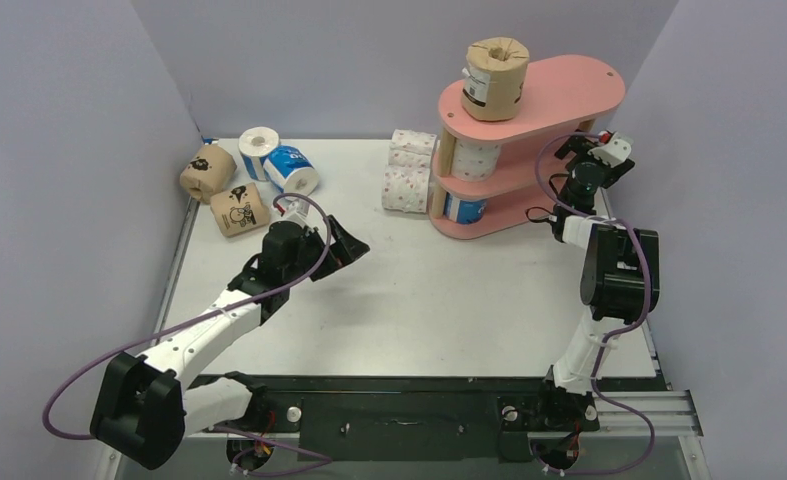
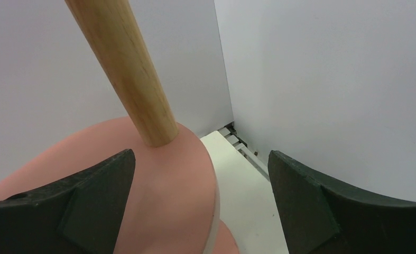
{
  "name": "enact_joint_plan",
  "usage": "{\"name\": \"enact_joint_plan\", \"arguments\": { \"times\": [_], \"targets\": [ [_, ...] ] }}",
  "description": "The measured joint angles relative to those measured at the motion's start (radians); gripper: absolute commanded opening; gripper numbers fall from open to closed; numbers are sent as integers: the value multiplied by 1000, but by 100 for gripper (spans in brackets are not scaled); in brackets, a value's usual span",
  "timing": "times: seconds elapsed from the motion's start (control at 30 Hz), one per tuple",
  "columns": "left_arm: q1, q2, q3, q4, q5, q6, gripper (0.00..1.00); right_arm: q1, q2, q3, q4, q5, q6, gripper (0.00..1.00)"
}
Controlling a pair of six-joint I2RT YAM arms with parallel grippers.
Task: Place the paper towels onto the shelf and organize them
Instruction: Adjust the shelf at the center of the board.
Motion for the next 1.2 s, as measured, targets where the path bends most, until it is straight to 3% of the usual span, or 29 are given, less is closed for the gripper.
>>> {"name": "enact_joint_plan", "arguments": {
  "times": [0.77,1.07,1.2],
  "targets": [
    [0,55,22,-5,-4,3,99,-9,59,86,17,98,-1,93],
    [0,71,42,-14,-4,6,99,-9,123,181,-8,106,-11,84],
    [0,84,51,-18,-4,8,99,-12,145,217,-21,110,-21,71]
  ]
}}
